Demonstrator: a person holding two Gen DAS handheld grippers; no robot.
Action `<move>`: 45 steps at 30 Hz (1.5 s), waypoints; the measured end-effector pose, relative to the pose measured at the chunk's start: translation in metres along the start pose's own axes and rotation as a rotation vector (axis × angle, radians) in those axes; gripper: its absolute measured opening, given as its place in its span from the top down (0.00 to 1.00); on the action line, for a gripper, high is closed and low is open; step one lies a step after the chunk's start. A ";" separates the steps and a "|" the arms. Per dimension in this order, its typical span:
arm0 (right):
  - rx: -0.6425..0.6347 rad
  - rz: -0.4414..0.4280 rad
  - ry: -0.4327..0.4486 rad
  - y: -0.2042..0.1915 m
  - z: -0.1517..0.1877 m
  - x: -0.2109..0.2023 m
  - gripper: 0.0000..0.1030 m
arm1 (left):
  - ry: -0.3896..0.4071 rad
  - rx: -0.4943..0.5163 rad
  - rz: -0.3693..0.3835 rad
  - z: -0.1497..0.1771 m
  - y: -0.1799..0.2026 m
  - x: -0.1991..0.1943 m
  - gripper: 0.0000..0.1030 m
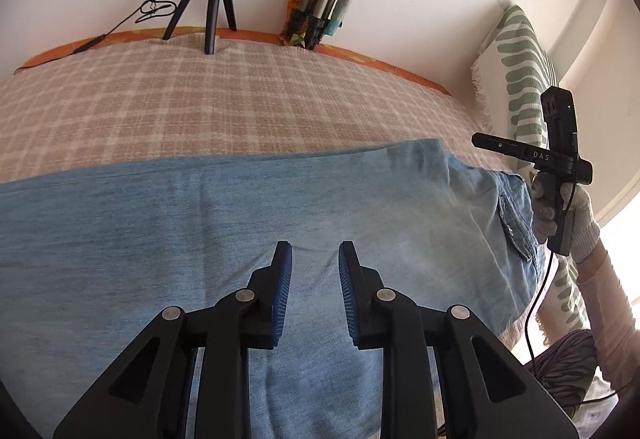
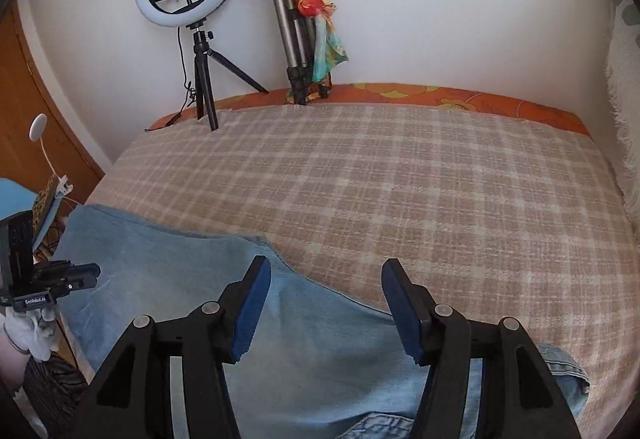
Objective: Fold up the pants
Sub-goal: 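Move both open grippers along the folded jeans toward the leg hem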
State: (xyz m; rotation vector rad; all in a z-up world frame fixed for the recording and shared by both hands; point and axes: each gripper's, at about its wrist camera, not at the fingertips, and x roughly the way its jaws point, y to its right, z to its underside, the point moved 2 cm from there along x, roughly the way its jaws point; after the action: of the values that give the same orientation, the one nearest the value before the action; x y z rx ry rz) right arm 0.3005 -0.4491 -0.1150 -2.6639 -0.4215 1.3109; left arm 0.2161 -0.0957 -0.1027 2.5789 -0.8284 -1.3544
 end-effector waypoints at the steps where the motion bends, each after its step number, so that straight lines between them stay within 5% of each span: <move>1: -0.009 -0.005 -0.020 -0.006 -0.003 0.011 0.41 | 0.013 -0.003 -0.007 0.000 -0.004 -0.003 0.75; 6: -0.025 -0.003 -0.103 -0.019 -0.007 0.052 0.42 | 0.040 -0.035 -0.045 0.006 -0.030 -0.015 0.70; 9: -0.019 -0.054 -0.129 -0.024 -0.003 0.061 0.79 | 0.045 -0.065 -0.057 0.009 -0.043 -0.020 0.70; 16: -0.049 0.115 -0.104 -0.025 -0.013 0.082 0.94 | 0.074 -0.110 -0.100 0.008 -0.062 -0.032 0.70; 20: -0.142 0.202 -0.112 -0.038 -0.016 0.088 0.86 | 0.084 -0.135 -0.133 0.009 -0.074 -0.039 0.62; 22: -0.140 0.228 -0.102 -0.039 -0.019 0.082 0.64 | 0.089 -0.163 -0.149 0.013 -0.083 -0.045 0.60; 27: -0.147 0.213 -0.075 -0.052 -0.020 0.056 0.60 | 0.097 -0.236 -0.182 0.027 -0.105 -0.071 0.59; 30: -0.147 0.187 -0.056 -0.065 -0.018 0.040 0.58 | 0.123 -0.272 -0.212 0.037 -0.121 -0.094 0.49; 33: -0.129 0.143 -0.021 -0.081 -0.014 0.023 0.34 | 0.155 -0.342 -0.235 0.047 -0.145 -0.115 0.46; 45: -0.154 -0.051 -0.009 -0.169 0.006 0.015 0.32 | 0.327 -0.676 -0.411 0.121 -0.264 -0.206 0.46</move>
State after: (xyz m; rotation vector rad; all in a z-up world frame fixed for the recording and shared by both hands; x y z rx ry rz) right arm 0.2733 -0.2842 -0.0875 -2.7507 -0.6113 1.3266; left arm 0.1369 0.2514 -0.1148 2.3547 0.2036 -0.9963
